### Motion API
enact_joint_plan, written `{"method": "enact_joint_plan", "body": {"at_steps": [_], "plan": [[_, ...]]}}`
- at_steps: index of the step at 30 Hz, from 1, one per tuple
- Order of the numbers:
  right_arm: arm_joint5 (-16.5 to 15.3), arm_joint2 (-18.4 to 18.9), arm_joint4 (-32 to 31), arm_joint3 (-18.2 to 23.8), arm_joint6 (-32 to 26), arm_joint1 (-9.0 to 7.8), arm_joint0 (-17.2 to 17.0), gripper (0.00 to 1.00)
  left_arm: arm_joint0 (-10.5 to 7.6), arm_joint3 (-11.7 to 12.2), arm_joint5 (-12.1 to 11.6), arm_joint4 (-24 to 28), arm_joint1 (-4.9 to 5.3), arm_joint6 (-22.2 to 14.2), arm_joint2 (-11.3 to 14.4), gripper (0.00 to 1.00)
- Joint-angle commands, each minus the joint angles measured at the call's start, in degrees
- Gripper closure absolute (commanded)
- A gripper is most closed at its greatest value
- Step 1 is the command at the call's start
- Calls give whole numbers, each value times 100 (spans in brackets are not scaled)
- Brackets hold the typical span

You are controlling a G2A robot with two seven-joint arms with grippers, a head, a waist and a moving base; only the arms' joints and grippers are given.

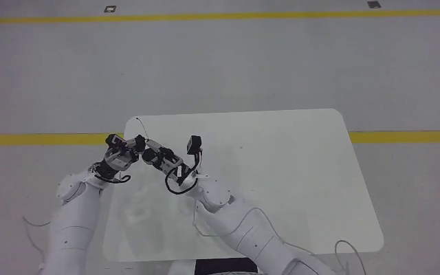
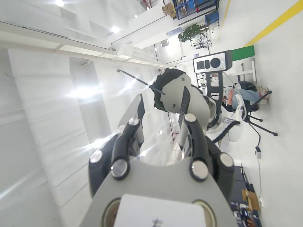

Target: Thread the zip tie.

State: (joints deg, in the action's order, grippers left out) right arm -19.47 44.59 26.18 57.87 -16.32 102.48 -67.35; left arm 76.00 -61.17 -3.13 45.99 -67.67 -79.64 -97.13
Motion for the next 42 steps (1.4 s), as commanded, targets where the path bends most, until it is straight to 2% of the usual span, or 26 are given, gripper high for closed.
{"method": "enact_joint_plan", "body": {"at_steps": [1, 10, 16, 23, 29, 38, 42], "plan": [[-1, -20, 8, -4, 40, 2, 12, 71, 0, 0, 0, -1, 0, -1, 0, 100], [-1, -38, -6, 9, 200, 3, 21, 76, 0, 0, 0, -1, 0, -1, 0, 100], [-1, -7, -19, 50, 198, -11, -18, 74, 0, 0, 0, -1, 0, -1, 0, 100], [-1, 16, -37, 31, 247, -4, -7, 79, 0, 0, 0, -1, 0, -1, 0, 100], [-1, 12, -33, -15, 306, 10, 22, 77, 0, 0, 0, -1, 0, -1, 0, 100], [-1, -33, 23, -96, 409, 48, 117, 87, 0, 0, 0, -1, 0, -1, 0, 100], [-1, -44, 38, -109, 436, 55, 131, 87, 0, 0, 0, -1, 0, -1, 0, 100]]}}
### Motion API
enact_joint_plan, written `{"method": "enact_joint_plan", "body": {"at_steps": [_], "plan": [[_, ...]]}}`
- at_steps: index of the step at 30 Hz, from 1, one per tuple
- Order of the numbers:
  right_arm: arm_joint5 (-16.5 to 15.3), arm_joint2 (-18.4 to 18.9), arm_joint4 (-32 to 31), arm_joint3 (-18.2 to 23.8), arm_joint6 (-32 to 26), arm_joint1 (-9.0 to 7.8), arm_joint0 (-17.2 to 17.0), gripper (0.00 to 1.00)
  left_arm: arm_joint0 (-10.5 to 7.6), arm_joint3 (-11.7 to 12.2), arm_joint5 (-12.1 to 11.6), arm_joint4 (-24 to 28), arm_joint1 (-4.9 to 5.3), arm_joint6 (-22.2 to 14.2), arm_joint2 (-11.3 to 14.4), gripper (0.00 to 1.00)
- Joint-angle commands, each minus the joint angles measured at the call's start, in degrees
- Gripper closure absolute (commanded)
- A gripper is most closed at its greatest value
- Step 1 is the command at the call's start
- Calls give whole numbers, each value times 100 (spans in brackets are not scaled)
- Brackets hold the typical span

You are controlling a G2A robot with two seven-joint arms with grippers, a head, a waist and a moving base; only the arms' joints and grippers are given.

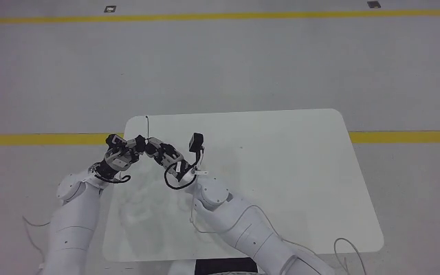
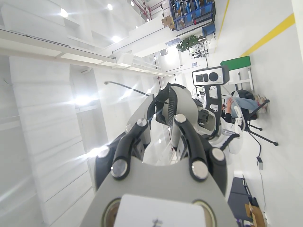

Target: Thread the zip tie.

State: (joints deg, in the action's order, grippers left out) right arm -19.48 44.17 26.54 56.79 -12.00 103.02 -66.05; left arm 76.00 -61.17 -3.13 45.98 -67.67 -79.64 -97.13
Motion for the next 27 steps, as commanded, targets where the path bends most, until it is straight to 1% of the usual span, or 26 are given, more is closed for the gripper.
{"method": "enact_joint_plan", "body": {"at_steps": [1, 7, 13, 16, 17, 19, 27], "plan": [[0, -6, 7, -4, 12, 1, 2, 86, 0, 0, 0, 0, 0, 0, 0, 100], [0, -18, 7, 37, 51, -11, -23, 80, 0, 0, 0, 0, 0, 0, 0, 100], [0, -38, 66, 63, 136, -35, -69, 79, 0, 0, 0, 0, 0, 0, 0, 100], [0, -28, 88, 102, 160, -36, -69, 81, 0, 0, 0, 0, 0, 0, 0, 100], [0, -26, 79, 112, 167, -35, -69, 83, 0, 0, 0, 0, 0, 0, 0, 100], [0, -18, 70, 133, 184, -34, -72, 90, 0, 0, 0, 0, 0, 0, 0, 100], [0, -27, 85, 116, 221, -29, -63, 96, 0, 0, 0, 0, 0, 0, 0, 100]]}}
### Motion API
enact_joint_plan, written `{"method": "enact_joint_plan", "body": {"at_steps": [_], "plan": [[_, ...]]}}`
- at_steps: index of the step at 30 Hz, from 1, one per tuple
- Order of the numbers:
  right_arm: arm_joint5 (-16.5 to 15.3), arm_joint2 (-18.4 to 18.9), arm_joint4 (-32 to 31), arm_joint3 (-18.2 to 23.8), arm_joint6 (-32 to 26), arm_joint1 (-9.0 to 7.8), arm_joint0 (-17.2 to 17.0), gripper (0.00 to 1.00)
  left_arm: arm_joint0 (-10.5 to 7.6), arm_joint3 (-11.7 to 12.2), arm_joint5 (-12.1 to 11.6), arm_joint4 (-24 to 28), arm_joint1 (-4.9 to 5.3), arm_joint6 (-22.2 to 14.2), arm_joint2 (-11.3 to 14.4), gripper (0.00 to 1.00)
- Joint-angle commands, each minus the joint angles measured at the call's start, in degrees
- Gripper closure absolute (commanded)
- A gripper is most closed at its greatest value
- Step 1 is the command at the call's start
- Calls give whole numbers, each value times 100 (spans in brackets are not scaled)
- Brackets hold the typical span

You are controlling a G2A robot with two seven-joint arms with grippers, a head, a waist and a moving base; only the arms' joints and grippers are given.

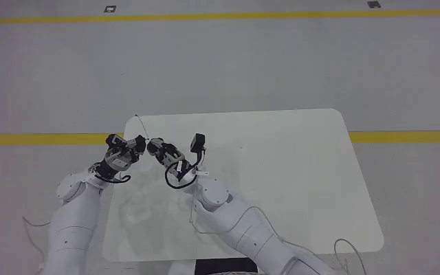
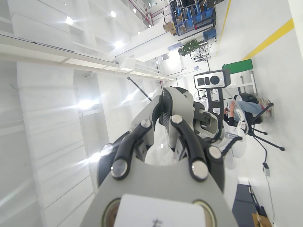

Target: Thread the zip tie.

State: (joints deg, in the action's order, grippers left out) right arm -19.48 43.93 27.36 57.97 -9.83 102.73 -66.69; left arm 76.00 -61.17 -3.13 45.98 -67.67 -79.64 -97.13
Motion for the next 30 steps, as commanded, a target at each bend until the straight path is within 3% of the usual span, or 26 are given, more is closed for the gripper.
{"method": "enact_joint_plan", "body": {"at_steps": [1, 4, 21, 22, 24, 30], "plan": [[0, -5, 7, 0, 14, 0, 1, 96, 0, 0, 0, 0, 0, 0, 0, 100], [0, -5, 2, 4, 32, -2, -3, 100, 0, 0, 0, 0, 0, 0, 0, 100], [0, 121, -225, 50, 84, -36, -110, 100, 0, 0, 0, 0, 0, 0, 0, 100], [0, 99, -208, 71, 51, -37, -111, 98, 0, 0, 0, 0, 0, 0, 0, 100], [0, 67, -198, 79, 33, -40, -105, 79, 0, 0, 0, 0, 0, 0, 0, 100], [0, 17, -180, 93, 29, -41, -89, 81, 0, 0, 0, 0, 0, 0, 0, 100]]}}
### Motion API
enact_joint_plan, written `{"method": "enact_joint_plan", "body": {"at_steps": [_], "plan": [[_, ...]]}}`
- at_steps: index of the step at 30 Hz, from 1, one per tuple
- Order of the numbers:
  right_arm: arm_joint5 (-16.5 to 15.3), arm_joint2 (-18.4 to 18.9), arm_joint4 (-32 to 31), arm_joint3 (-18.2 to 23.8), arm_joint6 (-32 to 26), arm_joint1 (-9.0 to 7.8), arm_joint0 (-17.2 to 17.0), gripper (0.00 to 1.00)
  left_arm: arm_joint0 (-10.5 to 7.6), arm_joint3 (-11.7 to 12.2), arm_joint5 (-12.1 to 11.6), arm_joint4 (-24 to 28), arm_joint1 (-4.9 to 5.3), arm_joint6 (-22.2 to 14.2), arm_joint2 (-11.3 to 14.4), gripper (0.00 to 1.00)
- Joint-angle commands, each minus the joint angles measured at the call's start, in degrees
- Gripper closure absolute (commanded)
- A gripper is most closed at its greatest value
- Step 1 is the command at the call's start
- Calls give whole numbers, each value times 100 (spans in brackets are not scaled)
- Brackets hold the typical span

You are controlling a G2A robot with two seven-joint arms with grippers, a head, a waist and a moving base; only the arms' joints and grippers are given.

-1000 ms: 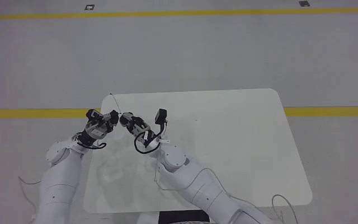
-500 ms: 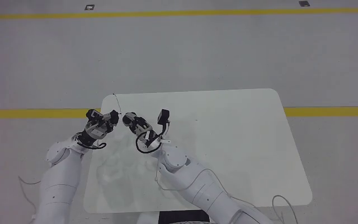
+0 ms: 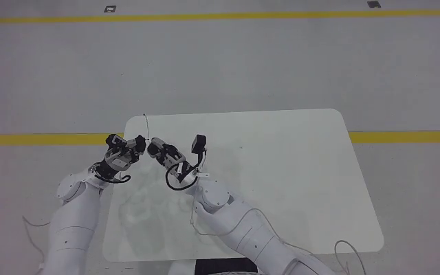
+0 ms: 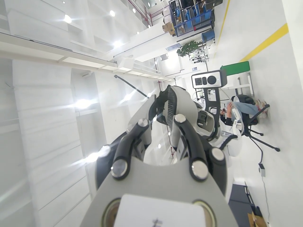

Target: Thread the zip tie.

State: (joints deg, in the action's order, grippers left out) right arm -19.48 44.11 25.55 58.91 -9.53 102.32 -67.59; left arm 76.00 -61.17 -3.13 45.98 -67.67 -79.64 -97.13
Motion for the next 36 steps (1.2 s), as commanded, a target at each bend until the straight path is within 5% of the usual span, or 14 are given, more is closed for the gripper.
{"method": "enact_joint_plan", "body": {"at_steps": [1, 24, 36], "plan": [[0, -4, 1, -5, -2, 0, 2, 80, 0, 0, 0, 0, 0, 0, 0, 100], [0, -65, 156, -13, -84, 14, 46, 86, 0, 0, 0, 0, 0, 0, 0, 100], [0, -56, 149, 2, -28, 17, 44, 98, 0, 0, 0, 0, 0, 0, 0, 100]]}}
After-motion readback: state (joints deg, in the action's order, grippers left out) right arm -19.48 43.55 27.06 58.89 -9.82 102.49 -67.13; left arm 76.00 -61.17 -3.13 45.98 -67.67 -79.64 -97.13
